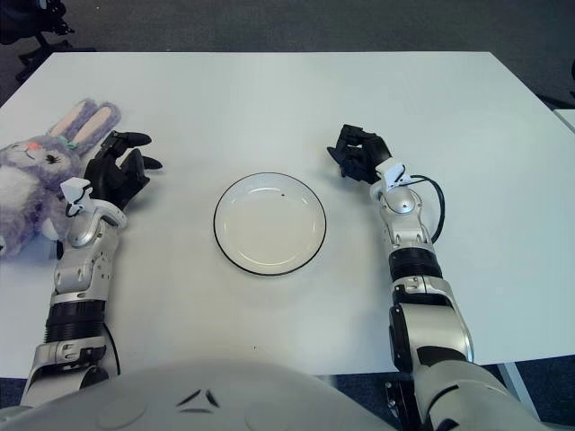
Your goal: Put the doll into the plate.
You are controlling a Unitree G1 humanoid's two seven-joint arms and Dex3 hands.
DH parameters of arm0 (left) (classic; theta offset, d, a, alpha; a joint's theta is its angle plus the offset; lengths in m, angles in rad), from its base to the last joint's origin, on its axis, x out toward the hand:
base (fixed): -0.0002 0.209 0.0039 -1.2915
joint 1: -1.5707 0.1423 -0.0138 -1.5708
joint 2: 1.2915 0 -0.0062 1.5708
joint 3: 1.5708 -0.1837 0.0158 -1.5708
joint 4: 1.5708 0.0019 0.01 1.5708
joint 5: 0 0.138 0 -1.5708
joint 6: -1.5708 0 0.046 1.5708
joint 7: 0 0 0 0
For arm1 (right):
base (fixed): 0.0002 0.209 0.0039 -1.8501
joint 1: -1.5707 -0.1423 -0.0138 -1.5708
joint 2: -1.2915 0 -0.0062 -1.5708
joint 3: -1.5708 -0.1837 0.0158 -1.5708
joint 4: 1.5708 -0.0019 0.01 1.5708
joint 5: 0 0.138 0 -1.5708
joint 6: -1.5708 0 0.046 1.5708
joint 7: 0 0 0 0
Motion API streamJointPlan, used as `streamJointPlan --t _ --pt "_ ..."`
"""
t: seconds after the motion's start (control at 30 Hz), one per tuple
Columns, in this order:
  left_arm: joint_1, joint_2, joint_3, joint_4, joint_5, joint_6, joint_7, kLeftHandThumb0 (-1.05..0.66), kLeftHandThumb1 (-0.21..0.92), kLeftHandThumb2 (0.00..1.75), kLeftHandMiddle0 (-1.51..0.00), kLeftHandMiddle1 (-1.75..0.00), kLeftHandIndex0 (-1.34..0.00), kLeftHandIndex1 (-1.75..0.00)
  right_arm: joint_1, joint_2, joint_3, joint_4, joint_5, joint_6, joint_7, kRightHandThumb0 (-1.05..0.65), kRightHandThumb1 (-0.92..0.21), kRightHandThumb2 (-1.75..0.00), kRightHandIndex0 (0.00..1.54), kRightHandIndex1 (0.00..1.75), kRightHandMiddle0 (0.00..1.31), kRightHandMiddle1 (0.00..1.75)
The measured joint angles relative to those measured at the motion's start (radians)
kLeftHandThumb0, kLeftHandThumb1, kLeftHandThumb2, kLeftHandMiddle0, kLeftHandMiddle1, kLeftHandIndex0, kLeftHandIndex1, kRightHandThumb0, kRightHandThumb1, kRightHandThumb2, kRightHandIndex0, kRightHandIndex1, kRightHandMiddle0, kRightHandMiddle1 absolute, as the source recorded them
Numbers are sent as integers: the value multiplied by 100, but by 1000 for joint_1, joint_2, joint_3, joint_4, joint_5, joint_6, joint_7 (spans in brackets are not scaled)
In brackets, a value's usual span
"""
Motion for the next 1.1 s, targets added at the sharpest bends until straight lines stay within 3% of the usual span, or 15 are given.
streamJointPlan --t 0.37,0.57,1.1 --pt "34 13 -9 -160 42 -30 4 -1 68 70 -54 -158 -39 -139 -11 0 1 36 -2 -37 -14 -33 -92 -34 96 175 75 175" --pt "26 29 16 -201 4 -29 -1 -1 68 68 -54 -157 -39 -138 -15 0 3 51 -5 -53 -26 -34 -92 -34 96 175 75 175" --pt "-93 59 33 -243 42 -52 20 -1 69 68 -54 -157 -40 -137 -60 -3 6 138 -8 -90 -34 -33 -92 -34 96 175 75 175"
